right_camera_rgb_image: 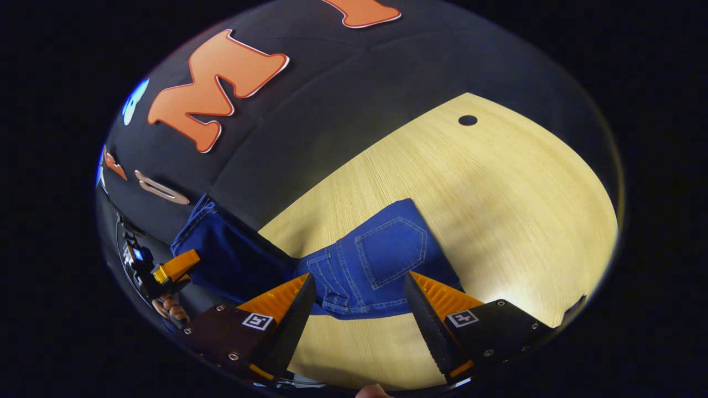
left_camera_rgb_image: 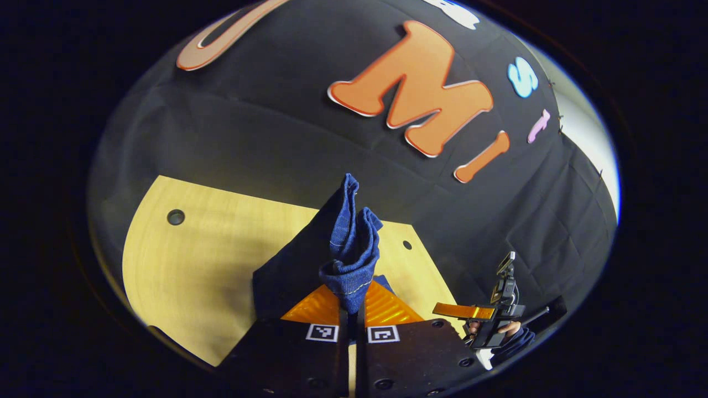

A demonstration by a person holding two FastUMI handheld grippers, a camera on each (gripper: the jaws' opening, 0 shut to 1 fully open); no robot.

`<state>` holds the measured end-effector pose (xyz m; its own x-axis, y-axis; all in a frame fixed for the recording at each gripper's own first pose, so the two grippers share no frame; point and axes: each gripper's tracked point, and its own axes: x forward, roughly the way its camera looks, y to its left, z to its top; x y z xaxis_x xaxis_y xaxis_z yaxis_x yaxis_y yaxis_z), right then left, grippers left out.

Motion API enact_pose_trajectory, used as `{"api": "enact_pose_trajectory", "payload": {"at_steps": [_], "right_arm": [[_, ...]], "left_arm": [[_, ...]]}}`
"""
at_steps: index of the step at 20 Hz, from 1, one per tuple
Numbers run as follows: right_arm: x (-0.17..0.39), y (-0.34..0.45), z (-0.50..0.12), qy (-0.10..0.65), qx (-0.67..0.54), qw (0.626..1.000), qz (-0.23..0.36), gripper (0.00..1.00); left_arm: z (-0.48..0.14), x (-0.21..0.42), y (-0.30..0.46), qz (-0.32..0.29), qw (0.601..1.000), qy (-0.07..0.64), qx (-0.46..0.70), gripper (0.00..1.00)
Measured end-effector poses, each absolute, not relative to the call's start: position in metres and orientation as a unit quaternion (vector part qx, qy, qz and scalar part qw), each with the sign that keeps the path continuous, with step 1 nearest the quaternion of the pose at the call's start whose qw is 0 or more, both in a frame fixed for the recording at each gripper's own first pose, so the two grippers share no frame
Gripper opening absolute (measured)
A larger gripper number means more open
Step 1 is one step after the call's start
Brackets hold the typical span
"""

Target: Grasp the waist and the cuffs of the jeans and fold them to make the two legs overlap; first hold the waist and fold one-third of the jeans toward the cuffs, then hold the cuffs and fold the remaining one-third in the same direction to finish folding.

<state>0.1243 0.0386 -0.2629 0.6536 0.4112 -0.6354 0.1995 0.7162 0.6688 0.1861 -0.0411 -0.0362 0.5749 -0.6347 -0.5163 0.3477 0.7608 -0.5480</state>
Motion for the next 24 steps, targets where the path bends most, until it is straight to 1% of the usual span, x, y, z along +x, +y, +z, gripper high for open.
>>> {"api": "enact_pose_trajectory", "payload": {"at_steps": [3, 7, 17, 19, 20, 21, 23, 24], "right_arm": [[0.118, 0.027, -0.268, 0.411, 0.345, 0.842, 0.065, 0.98], [0.114, 0.017, -0.272, 0.411, 0.348, 0.84, 0.068, 0.98], [0.1, -0.014, -0.291, 0.421, 0.345, 0.835, 0.075, 0.98], [0.098, -0.016, -0.294, 0.425, 0.345, 0.833, 0.077, 0.98], [0.098, -0.018, -0.297, 0.427, 0.346, 0.832, 0.076, 0.98], [0.099, -0.019, -0.299, 0.429, 0.346, 0.831, 0.076, 0.98], [0.097, -0.022, -0.301, 0.431, 0.345, 0.831, 0.077, 0.99], [0.097, -0.023, -0.301, 0.43, 0.344, 0.831, 0.078, 0.98]], "left_arm": [[-0.036, 0.183, -0.089, -0.296, 0.866, 0.366, -0.166, 0.05], [-0.047, 0.173, -0.142, -0.306, 0.868, 0.372, -0.124, 0.05], [-0.123, 0.147, -0.224, -0.304, 0.855, 0.419, -0.038, 0.05], [-0.147, 0.135, -0.246, -0.312, 0.843, 0.437, -0.028, 0.09], [-0.161, 0.127, -0.257, -0.319, 0.835, 0.449, -0.02, 0.1], [-0.172, 0.119, -0.263, -0.321, 0.827, 0.461, -0.014, 0.18], [-0.185, 0.106, -0.272, -0.323, 0.817, 0.478, -0.01, 0.41], [-0.19, 0.103, -0.272, -0.321, 0.817, 0.479, -0.007, 0.35]]}}
